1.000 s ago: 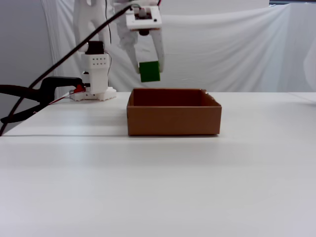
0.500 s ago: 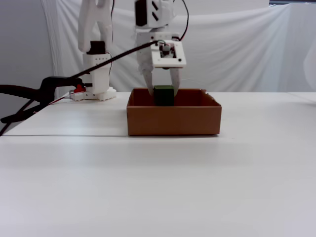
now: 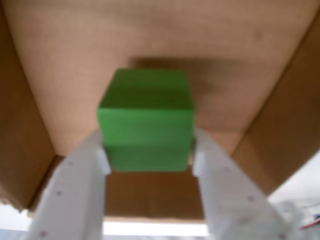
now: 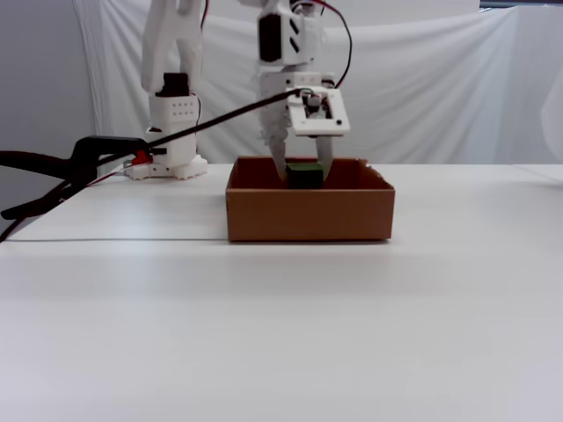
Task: Grasp a green cube and put it in a box.
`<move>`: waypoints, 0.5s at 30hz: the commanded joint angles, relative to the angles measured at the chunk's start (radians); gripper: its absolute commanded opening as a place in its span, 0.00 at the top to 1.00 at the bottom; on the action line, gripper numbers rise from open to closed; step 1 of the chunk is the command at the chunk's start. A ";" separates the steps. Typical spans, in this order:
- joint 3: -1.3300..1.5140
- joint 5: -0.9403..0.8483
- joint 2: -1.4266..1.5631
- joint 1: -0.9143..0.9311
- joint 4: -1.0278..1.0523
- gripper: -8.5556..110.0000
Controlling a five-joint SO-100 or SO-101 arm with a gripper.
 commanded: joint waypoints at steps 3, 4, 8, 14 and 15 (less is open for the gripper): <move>-0.012 0.006 -0.008 -0.014 -0.034 0.85; -0.011 0.006 -0.012 -0.014 -0.040 0.85; 0.011 0.006 -0.025 -0.015 -0.072 0.85; 0.014 0.006 -0.035 -0.018 -0.080 0.85; 0.014 0.006 -0.035 -0.018 -0.081 0.85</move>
